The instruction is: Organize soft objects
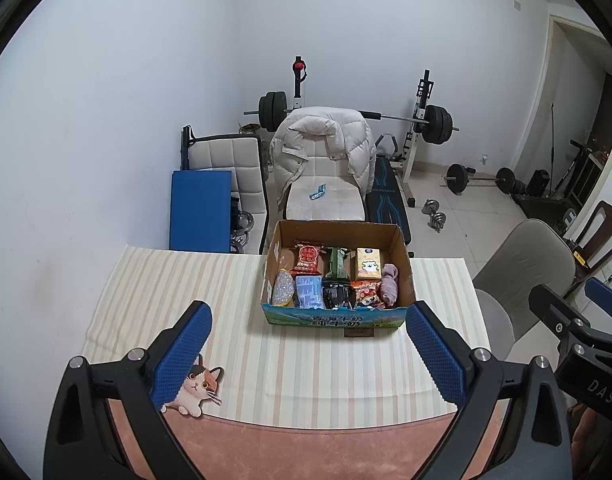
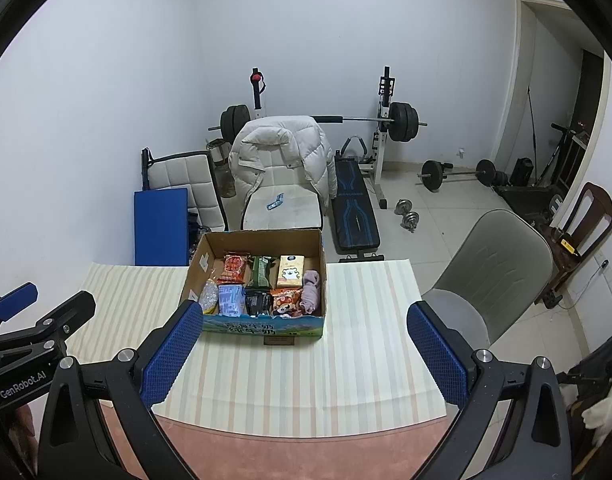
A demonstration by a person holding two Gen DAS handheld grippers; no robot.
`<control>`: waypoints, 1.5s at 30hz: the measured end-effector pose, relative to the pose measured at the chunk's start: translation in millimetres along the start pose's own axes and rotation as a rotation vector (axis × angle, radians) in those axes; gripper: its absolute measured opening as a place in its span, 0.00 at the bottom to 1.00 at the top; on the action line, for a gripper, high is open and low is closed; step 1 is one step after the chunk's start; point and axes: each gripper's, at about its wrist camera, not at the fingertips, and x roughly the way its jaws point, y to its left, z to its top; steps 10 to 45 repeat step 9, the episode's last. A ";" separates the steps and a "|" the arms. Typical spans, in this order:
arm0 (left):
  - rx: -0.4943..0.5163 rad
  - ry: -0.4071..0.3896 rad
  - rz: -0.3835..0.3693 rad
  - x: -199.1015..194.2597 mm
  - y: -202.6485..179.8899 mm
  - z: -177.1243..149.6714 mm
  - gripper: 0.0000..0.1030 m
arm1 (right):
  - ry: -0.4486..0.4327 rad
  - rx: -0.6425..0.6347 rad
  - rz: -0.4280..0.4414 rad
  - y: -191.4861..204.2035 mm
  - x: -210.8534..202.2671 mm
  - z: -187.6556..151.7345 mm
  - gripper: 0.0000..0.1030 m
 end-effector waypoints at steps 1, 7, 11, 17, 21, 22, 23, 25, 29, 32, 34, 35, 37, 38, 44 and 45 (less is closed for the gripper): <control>-0.001 -0.001 0.000 -0.1 -0.9 0.7 0.97 | -0.003 0.001 -0.002 -0.9 -1.0 -0.4 1.00; -0.002 -0.007 0.009 -1.2 -0.9 2.8 0.97 | -0.012 0.004 -0.006 -1.6 -2.7 -0.8 1.00; -0.003 -0.007 0.015 -0.9 0.6 4.0 0.97 | -0.012 0.004 -0.006 -1.4 -2.2 -0.7 1.00; -0.003 -0.007 0.015 -0.9 0.6 4.0 0.97 | -0.012 0.004 -0.006 -1.4 -2.2 -0.7 1.00; -0.003 -0.007 0.015 -0.9 0.6 4.0 0.97 | -0.012 0.004 -0.006 -1.4 -2.2 -0.7 1.00; -0.003 -0.007 0.015 -0.9 0.6 4.0 0.97 | -0.012 0.004 -0.006 -1.4 -2.2 -0.7 1.00; -0.003 -0.007 0.015 -0.9 0.6 4.0 0.97 | -0.012 0.004 -0.006 -1.4 -2.2 -0.7 1.00; -0.003 -0.007 0.015 -0.9 0.6 4.0 0.97 | -0.012 0.004 -0.006 -1.4 -2.2 -0.7 1.00; -0.003 -0.007 0.015 -0.9 0.6 4.0 0.97 | -0.012 0.004 -0.006 -1.4 -2.2 -0.7 1.00; -0.003 -0.007 0.015 -0.9 0.6 4.0 0.97 | -0.012 0.004 -0.006 -1.4 -2.2 -0.7 1.00; -0.003 -0.007 0.015 -0.9 0.6 4.0 0.97 | -0.012 0.004 -0.006 -1.4 -2.2 -0.7 1.00; -0.003 -0.007 0.015 -0.9 0.6 4.0 0.97 | -0.012 0.004 -0.006 -1.4 -2.2 -0.7 1.00; -0.003 -0.007 0.015 -0.9 0.6 4.0 0.97 | -0.012 0.004 -0.006 -1.4 -2.2 -0.7 1.00; -0.003 -0.007 0.015 -0.9 0.6 4.0 0.97 | -0.012 0.004 -0.006 -1.4 -2.2 -0.7 1.00; -0.003 -0.007 0.015 -0.9 0.6 4.0 0.97 | -0.012 0.004 -0.006 -1.4 -2.2 -0.7 1.00; -0.003 -0.007 0.015 -0.9 0.6 4.0 0.97 | -0.012 0.004 -0.006 -1.4 -2.2 -0.7 1.00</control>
